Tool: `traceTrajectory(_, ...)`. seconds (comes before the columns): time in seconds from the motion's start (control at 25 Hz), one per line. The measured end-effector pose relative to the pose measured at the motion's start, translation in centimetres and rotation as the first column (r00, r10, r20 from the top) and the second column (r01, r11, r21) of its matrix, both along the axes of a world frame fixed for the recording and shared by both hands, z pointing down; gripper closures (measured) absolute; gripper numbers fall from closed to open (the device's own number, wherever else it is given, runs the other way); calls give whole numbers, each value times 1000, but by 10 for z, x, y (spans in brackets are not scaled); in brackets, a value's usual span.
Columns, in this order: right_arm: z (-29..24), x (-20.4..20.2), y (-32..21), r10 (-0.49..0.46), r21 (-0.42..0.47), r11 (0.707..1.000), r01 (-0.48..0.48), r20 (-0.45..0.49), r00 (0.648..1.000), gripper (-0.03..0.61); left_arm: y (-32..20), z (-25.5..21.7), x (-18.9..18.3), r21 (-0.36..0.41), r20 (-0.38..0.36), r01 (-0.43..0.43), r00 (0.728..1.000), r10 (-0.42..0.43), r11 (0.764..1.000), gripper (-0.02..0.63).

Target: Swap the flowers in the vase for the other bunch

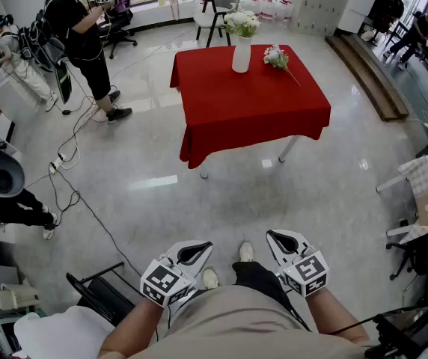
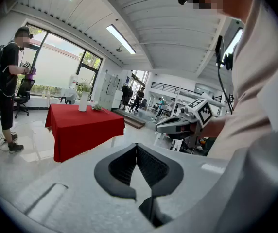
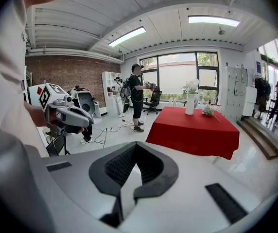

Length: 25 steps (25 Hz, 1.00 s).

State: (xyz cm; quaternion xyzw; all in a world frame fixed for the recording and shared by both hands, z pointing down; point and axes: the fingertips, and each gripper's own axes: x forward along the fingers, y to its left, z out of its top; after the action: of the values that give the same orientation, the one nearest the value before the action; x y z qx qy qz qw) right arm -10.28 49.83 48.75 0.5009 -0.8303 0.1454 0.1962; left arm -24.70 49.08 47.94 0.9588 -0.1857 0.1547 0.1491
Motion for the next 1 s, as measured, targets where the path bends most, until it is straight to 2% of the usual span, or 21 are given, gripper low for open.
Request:
traceTrajectory(0.2, 5, 19, -18, 11, 2, 1000, -11, 6, 1000, 566, -18, -3, 22, 13, -15, -14, 1000, 14, 1000, 606)
traceTrajectory(0.32, 0, 35, -43, 11, 15, 1000, -11, 21, 1000, 566, -35, -6, 41, 42, 19, -24, 1000, 23, 999, 606)
traceTrajectory(0.6, -12, 96, -103, 11, 51, 999, -15, 86, 996, 566, -81, -20, 116, 130, 94, -86, 993, 74, 988, 606)
traceTrajectory(0.76, -14, 141, -131, 5, 70, 997, -13, 101, 995, 559, -107, -30, 169, 154, 87, -115, 991, 103, 981, 606)
traceTrajectory(0.88, -10, 172, -154, 7, 74, 997, -15, 105, 994, 440, -131, -30, 201, 209, 131, -122, 987, 96, 970, 606)
traceTrajectory(1.0, -6, 194, -174, 11, 74, 997, -20, 114, 993, 434, -145, -32, 224, 181, 112, -121, 988, 102, 976, 606)
